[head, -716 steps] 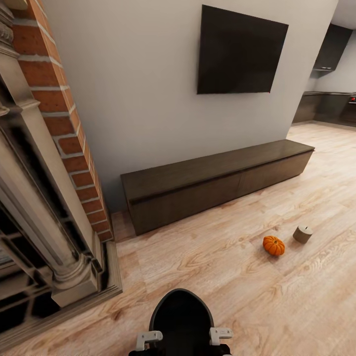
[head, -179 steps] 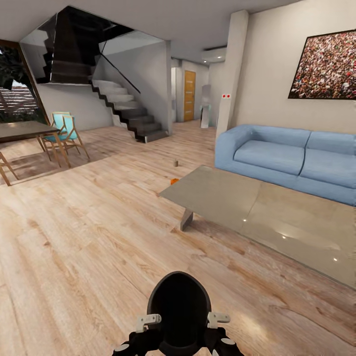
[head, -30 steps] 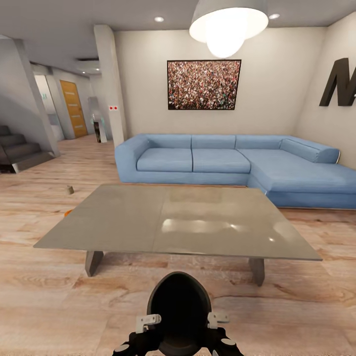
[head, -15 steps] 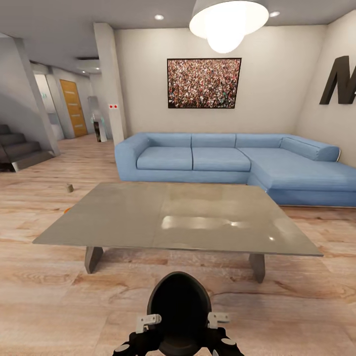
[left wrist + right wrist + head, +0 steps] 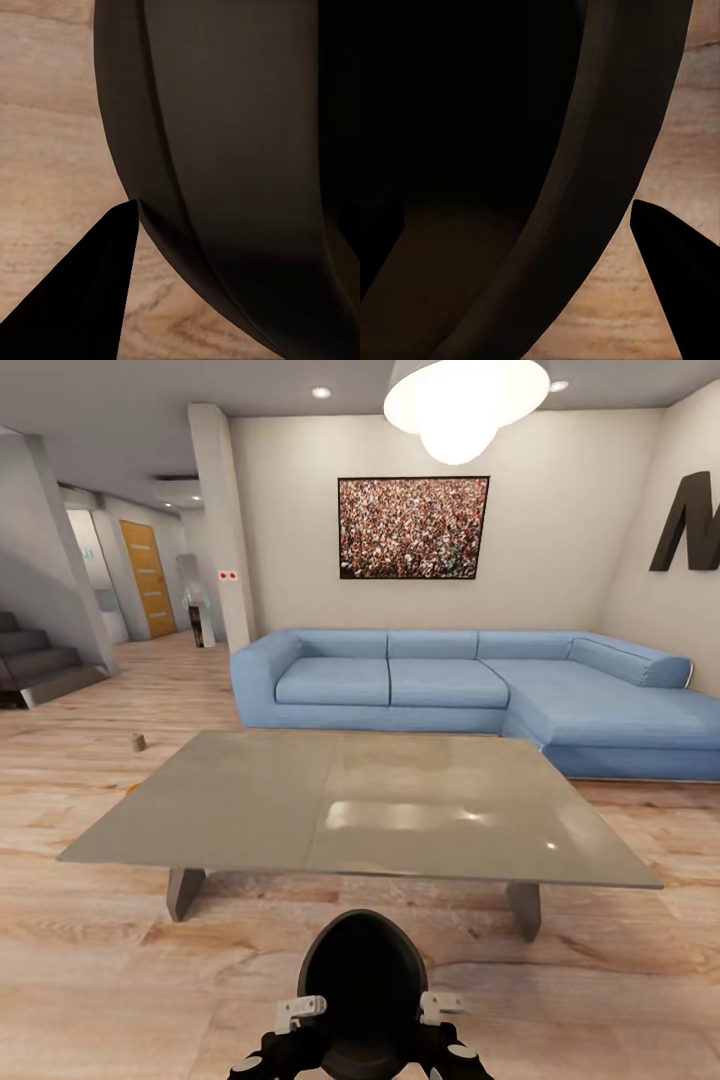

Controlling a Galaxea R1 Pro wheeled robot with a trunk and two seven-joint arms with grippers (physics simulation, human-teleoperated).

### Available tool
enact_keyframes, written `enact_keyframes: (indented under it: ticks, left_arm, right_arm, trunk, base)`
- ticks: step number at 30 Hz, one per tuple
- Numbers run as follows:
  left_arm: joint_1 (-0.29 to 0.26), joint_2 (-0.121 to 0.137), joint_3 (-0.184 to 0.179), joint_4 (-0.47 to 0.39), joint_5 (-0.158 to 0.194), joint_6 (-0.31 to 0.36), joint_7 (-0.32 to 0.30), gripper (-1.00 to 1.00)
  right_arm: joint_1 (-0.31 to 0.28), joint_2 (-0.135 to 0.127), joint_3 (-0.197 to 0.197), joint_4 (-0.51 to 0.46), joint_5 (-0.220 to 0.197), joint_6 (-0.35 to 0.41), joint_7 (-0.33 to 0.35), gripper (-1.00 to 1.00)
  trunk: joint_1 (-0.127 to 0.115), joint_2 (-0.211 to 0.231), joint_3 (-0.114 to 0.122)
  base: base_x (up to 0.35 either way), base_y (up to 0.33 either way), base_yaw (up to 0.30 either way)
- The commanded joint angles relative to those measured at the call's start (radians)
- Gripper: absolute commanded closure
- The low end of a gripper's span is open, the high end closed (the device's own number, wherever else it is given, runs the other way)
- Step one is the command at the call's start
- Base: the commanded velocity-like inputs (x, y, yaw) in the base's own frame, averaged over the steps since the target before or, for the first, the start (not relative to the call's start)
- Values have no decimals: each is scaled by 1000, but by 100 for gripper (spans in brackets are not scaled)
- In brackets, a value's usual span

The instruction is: Place each of the two pumpkins and all three candles from the living room inside a cabinet in the living room (use any cabinet), then make sure every cabinet is closed, and position the cauldron so it is next to a table in the living room.

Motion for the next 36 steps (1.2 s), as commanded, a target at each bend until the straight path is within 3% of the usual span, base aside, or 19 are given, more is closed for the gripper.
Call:
enact_keyframes:
  ticks: [1, 36]
  left_arm:
    - [0, 7, -17, -5, 17, 5, -35, 100]
    - [0, 7, -17, -5, 18, 5, -34, 100]
  right_arm:
    - [-2, -2, -1, -5, -26, 6, 22, 100]
    - [-2, -2, -2, -3, -26, 8, 21, 100]
  trunk:
    - [0, 0, -1]
    - [0, 0, -1]
  base:
    - [92, 0, 0]
    - [83, 0, 0]
